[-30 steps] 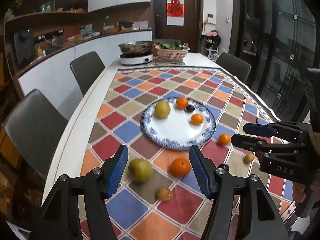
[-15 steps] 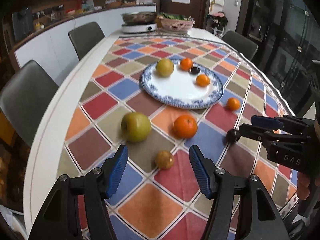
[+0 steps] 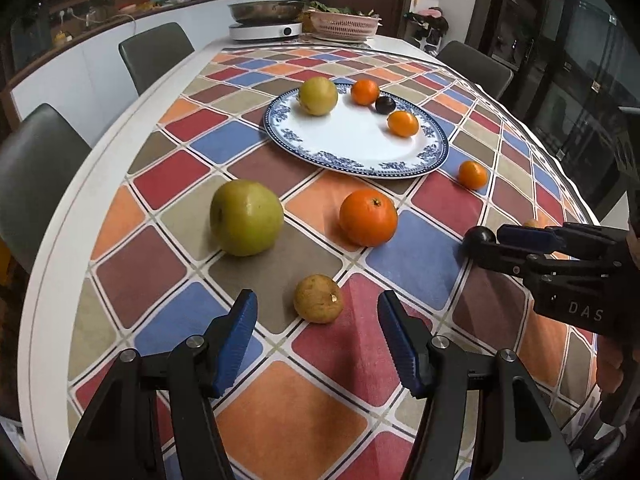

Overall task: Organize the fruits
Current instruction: 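Grasp the dark plum with the right tool while the left tool grasps a small brown fruit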

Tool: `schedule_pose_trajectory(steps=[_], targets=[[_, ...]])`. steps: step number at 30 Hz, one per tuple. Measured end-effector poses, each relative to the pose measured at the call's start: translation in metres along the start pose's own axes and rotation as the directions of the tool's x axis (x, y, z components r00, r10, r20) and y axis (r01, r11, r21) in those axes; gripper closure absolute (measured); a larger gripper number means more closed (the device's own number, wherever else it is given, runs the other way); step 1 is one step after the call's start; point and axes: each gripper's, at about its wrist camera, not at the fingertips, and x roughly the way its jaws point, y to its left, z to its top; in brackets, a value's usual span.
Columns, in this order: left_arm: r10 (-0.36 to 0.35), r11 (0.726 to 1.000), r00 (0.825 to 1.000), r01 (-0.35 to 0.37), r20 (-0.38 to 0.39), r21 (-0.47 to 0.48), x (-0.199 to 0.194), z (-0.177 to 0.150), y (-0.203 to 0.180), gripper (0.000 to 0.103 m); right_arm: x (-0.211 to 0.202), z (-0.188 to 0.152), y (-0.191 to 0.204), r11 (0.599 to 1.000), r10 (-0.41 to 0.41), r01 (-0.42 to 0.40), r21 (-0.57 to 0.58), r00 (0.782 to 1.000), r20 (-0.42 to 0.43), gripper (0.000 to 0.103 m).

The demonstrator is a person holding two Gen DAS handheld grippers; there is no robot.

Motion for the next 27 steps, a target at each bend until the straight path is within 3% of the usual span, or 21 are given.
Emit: schedule_pose_trajectory(steps=[13,16,27], targets=[[-0.022,1.0,0.999,0.022,-0.031,-0.009,0.016,0.001,0.0,0.074,0.013,0.002,-0.003,1.0,0.003,-0.003,-0.001,1.0,-0.014,0.066],[-0.032,0.999,0.999,0.031,-0.032,-0.01,0.017,0.002,0.0,0.074,0.015,0.002,-0.003,1.0,-0.011,0.011,-0.01,1.0,-0.014,0.071],[-0.031,1.0,0.999,0.03,-0.016,-0.007,0.011,0.003,-0.001,0.074,0.011,0.002,-0.004,1.0,-0.004,0.004,-0.01,1.0,0.001,0.071]])
